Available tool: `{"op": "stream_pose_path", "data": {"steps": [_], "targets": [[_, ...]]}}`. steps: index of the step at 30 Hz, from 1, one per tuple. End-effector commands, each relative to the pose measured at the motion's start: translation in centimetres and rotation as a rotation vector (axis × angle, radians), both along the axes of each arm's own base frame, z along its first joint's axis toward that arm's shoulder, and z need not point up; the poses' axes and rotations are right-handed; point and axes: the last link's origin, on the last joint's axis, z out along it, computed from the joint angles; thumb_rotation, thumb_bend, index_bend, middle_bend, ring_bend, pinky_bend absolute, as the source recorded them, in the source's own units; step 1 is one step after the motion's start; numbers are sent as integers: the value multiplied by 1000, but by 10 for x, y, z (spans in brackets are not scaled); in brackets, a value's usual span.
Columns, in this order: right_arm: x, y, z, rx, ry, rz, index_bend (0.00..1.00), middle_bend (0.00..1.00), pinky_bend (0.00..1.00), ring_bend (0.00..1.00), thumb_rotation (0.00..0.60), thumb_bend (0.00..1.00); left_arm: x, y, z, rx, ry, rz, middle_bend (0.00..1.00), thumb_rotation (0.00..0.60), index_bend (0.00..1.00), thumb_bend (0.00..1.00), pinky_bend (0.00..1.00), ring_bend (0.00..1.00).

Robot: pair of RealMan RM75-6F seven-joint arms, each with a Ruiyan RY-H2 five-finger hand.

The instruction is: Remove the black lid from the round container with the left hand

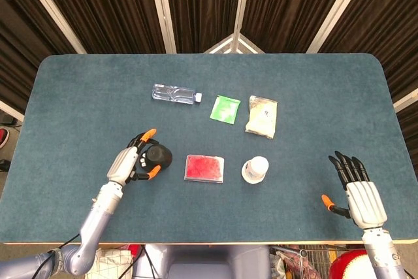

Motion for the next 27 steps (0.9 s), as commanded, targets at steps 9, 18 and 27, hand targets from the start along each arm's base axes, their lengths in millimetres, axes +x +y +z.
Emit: {"op": "stream_pose_path", "data": {"steps": [9, 18, 27], "targets": [[-1, -2, 1, -5, -3, -3, 68, 24, 11, 68, 600, 289, 30, 17, -20, 9, 68, -7, 389, 600, 81, 595, 0, 0], [-4, 0, 2, -4, -4, -9, 68, 24, 11, 68, 600, 289, 28, 36, -51, 10, 121, 48, 385, 600, 88, 595, 0, 0], [-5, -1, 1, 1, -2, -8, 68, 24, 11, 68, 600, 289, 23, 43, -69, 15, 154, 53, 370, 600, 90, 595, 0, 0]]}}
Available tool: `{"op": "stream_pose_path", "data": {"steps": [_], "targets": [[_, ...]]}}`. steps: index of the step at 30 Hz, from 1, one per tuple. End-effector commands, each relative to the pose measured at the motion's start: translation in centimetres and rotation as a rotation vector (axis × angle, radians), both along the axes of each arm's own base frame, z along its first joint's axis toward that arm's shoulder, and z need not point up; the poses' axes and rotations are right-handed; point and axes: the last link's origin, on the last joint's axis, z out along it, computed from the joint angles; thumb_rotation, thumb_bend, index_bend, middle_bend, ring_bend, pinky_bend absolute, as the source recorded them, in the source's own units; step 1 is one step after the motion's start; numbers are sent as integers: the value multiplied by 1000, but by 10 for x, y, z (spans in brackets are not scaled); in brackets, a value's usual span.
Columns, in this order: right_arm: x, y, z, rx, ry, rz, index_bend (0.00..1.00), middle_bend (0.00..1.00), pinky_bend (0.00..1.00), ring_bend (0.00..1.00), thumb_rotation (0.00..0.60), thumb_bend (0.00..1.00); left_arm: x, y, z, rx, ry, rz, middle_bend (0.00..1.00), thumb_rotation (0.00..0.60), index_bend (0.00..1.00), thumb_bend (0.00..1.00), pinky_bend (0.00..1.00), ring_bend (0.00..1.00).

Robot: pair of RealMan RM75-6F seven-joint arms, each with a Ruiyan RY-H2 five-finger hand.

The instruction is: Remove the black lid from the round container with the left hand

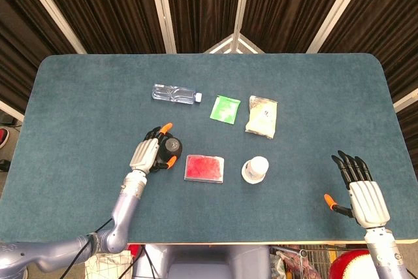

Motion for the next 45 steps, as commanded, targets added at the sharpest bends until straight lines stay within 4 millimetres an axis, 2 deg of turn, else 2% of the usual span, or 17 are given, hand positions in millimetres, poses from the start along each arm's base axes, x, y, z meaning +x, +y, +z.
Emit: {"op": "stream_pose_path", "data": {"steps": [1, 7, 17, 28, 35, 40, 45], "targets": [[0, 0, 0, 2, -1, 1, 68, 24, 11, 68, 600, 289, 1, 0, -5, -4, 2, -8, 357, 600, 90, 595, 0, 0], [1, 1, 0, 5, -7, 5, 68, 24, 11, 68, 600, 288, 1, -2, -5, -29, 9, -25, 231, 600, 85, 548, 0, 0], [1, 4, 0, 5, -8, 7, 68, 24, 11, 68, 600, 289, 6, -4, 0, -34, -6, -50, 146, 600, 88, 507, 0, 0], [1, 1, 0, 5, -5, 4, 68, 24, 11, 68, 600, 288, 13, -1, -5, -27, -36, -57, 162, 600, 100, 508, 0, 0], [0, -1, -1, 12, -7, 1, 68, 24, 11, 68, 600, 289, 14, -1, -5, -6, -44, -59, 259, 600, 121, 546, 0, 0], [0, -3, -1, 8, -8, 0, 68, 24, 11, 68, 600, 289, 8, -3, -6, -21, 0, -54, 192, 600, 120, 497, 0, 0], [1, 0, 0, 12, -7, 1, 68, 24, 11, 68, 600, 289, 9, -3, 1, -16, 22, -52, 183, 600, 119, 481, 0, 0]]}}
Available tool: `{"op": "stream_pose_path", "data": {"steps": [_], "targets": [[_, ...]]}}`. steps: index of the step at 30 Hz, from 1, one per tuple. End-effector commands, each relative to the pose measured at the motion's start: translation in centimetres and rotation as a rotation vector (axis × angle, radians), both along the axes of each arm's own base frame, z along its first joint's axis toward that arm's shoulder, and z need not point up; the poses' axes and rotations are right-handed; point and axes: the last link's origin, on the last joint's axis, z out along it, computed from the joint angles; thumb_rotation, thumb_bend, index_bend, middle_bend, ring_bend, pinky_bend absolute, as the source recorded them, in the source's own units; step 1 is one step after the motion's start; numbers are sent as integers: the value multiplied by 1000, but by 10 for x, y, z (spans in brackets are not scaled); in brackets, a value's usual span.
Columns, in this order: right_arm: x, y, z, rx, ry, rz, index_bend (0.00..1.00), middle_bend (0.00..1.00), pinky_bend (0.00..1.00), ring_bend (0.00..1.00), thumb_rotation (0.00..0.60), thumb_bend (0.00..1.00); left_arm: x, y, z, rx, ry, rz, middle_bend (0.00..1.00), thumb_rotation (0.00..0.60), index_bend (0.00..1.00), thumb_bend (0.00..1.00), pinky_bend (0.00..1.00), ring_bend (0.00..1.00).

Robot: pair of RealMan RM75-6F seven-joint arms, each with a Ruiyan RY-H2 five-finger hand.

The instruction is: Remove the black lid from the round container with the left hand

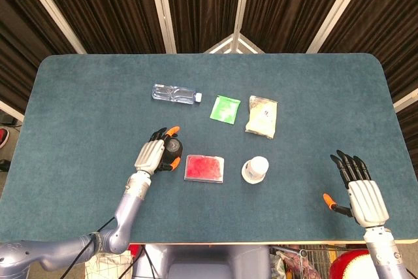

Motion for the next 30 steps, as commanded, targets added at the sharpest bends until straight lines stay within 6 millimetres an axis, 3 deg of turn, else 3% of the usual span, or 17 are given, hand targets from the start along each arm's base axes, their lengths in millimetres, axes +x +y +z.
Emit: {"op": "stream_pose_path", "data": {"steps": [1, 3, 8, 11, 22, 30], "targets": [[0, 1, 0, 3, 0, -1, 68, 24, 11, 68, 600, 289, -1, 0, 5, 9, 10, 4, 189, 600, 119, 481, 0, 0], [0, 1, -1, 4, -1, 0, 68, 24, 11, 68, 600, 289, -2, 0, 7, 17, 21, 6, 227, 600, 119, 484, 0, 0], [1, 1, -1, 2, -2, 0, 68, 24, 11, 68, 600, 288, -1, 2, 8, 46, -11, 32, 457, 600, 154, 592, 0, 6], [1, 1, -1, 1, -2, -1, 68, 24, 11, 68, 600, 289, 2, 3, 8, 80, -30, 34, 519, 600, 173, 625, 0, 33], [0, 1, -2, 11, -6, -5, 68, 24, 11, 68, 600, 289, 16, 7, 8, 128, -72, 6, 519, 600, 191, 633, 0, 46], [-1, 1, 0, 8, -7, -8, 68, 24, 11, 68, 600, 288, 9, 12, -3, 113, -69, 15, 508, 600, 195, 630, 0, 45]]}}
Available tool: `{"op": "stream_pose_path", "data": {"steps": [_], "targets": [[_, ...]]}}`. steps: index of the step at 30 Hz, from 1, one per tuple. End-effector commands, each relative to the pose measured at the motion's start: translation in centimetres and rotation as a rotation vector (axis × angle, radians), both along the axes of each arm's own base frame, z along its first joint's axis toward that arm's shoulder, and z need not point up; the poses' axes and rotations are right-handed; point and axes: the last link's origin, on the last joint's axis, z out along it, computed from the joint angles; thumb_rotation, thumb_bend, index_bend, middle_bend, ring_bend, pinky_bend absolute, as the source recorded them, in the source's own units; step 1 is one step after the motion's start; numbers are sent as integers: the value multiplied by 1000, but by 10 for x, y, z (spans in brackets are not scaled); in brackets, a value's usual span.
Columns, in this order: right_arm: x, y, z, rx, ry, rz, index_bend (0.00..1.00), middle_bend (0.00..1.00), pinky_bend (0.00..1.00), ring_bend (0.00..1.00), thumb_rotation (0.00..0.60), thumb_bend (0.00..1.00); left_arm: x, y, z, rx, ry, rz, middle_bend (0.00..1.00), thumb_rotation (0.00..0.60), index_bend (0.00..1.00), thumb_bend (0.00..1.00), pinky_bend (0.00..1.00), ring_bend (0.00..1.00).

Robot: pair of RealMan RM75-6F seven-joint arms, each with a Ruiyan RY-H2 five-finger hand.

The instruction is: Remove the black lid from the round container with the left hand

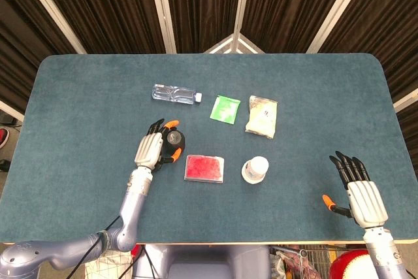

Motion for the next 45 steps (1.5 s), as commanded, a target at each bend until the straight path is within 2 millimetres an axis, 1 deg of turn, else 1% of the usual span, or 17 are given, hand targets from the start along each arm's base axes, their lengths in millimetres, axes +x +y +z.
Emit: {"op": "stream_pose_path", "data": {"steps": [1, 6, 10, 12, 15, 17, 19, 22, 27, 30, 32, 34, 36, 39, 40, 41, 45], "targets": [[0, 0, 0, 1, 1, -1, 68, 24, 11, 68, 600, 288, -3, 2, -6, -7, -18, 1, 507, 600, 198, 630, 0, 45], [-1, -1, 0, 0, 1, 0, 68, 24, 11, 68, 600, 289, -7, 4, -14, -20, -59, -4, 477, 600, 206, 627, 0, 39], [-1, -1, 0, 0, 0, 0, 68, 24, 11, 68, 600, 289, -9, 5, -19, -37, -70, -21, 402, 600, 216, 603, 0, 21], [-1, -1, -1, 4, -4, 2, 68, 24, 11, 68, 600, 289, -12, 4, -20, -69, -65, -28, 348, 600, 220, 553, 0, 5], [-1, -2, -1, 5, -7, 2, 68, 24, 11, 68, 600, 288, -15, 3, -20, -123, -45, -39, 212, 600, 204, 446, 0, 0], [0, 0, 1, 1, -9, 3, 68, 24, 11, 68, 600, 288, -18, 2, -17, -162, -18, -54, 100, 600, 165, 381, 0, 0], [0, 1, 2, -1, -9, 3, 68, 24, 11, 68, 600, 289, -18, 1, -13, -180, -2, -69, 38, 600, 130, 338, 0, 0], [1, 1, 0, 4, -8, 6, 68, 24, 11, 68, 600, 288, -14, 0, 2, -169, -31, -84, 1, 600, 91, 309, 0, 0], [1, 0, -1, 5, -6, 4, 68, 24, 11, 68, 600, 289, -7, -2, 19, -134, -60, -108, 0, 600, 51, 304, 0, 0], [1, 0, 0, 2, -8, 6, 68, 24, 11, 68, 600, 289, -1, -6, 38, -87, -104, -137, 0, 600, 47, 304, 0, 0], [1, 1, 1, -4, -11, 7, 68, 24, 11, 68, 600, 289, 1, -13, 58, -34, -129, -166, 0, 600, 47, 304, 0, 0], [1, 1, 2, -7, -15, 9, 68, 24, 11, 68, 600, 289, -8, -31, 83, 40, -91, -177, 0, 600, 53, 304, 0, 0], [2, 1, 3, -10, -16, 12, 68, 24, 11, 68, 600, 289, -21, -49, 101, 77, -11, -154, 0, 600, 66, 305, 0, 0], [3, 2, 3, -17, -10, 20, 68, 24, 11, 68, 600, 289, -51, -83, 134, 186, 207, -79, 16, 600, 117, 310, 0, 0], [3, 2, 3, -18, -8, 21, 68, 24, 11, 68, 600, 289, -53, -88, 138, 202, 230, -71, 25, 600, 138, 312, 0, 0], [4, 3, 4, -23, -3, 24, 68, 24, 11, 68, 600, 289, -60, -97, 145, 241, 273, -52, 38, 600, 151, 313, 0, 0], [4, 4, 6, -38, 19, 29, 68, 24, 11, 68, 600, 289, -83, -122, 163, 332, 356, 24, 93, 600, 188, 319, 0, 0]]}}
